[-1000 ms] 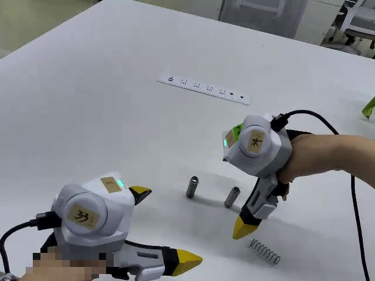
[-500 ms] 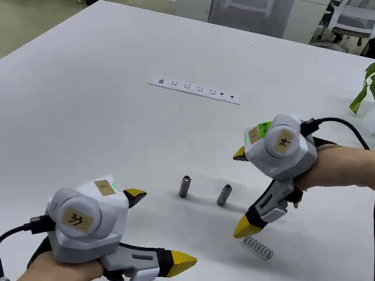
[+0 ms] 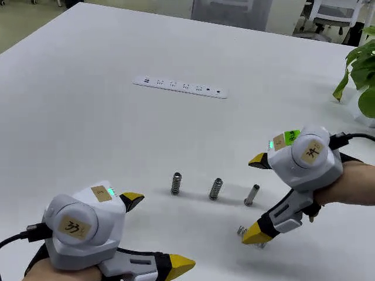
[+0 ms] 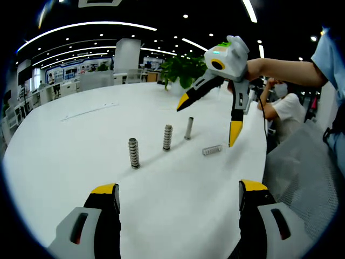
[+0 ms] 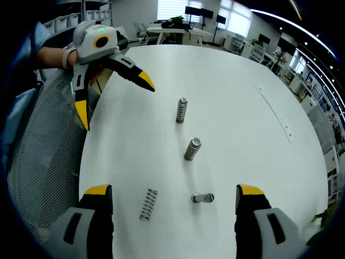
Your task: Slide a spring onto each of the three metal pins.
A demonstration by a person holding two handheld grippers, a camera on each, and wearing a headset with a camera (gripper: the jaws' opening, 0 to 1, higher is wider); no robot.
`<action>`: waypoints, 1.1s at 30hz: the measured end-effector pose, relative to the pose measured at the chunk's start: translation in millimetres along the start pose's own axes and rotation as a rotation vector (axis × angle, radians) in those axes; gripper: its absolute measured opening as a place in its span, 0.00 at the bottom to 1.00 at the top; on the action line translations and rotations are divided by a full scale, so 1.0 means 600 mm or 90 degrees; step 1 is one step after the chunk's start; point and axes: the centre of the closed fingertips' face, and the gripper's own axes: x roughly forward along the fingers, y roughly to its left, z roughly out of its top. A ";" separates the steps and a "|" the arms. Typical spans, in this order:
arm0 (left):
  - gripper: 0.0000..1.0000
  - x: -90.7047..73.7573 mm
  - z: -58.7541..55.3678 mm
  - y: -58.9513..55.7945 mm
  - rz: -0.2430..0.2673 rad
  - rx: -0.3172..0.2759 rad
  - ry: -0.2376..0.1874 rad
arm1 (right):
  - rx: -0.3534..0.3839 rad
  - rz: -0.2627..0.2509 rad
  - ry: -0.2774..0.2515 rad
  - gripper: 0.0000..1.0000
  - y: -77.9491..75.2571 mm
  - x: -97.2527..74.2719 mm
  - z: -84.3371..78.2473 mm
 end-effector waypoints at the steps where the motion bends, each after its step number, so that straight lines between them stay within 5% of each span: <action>1: 0.93 0.001 0.000 -0.001 -0.001 0.000 0.001 | 0.007 -0.004 0.000 0.96 0.001 -0.001 -0.006; 14: 0.93 0.005 -0.006 -0.007 -0.005 0.003 0.014 | 0.100 -0.041 -0.028 0.99 0.020 -0.036 -0.078; 26: 0.93 0.007 -0.009 -0.003 -0.001 -0.003 0.015 | 0.163 -0.090 -0.076 0.99 0.041 -0.070 -0.105; 33: 0.92 0.015 -0.010 -0.022 -0.027 0.007 0.026 | 0.203 -0.105 -0.094 0.99 0.059 -0.077 -0.121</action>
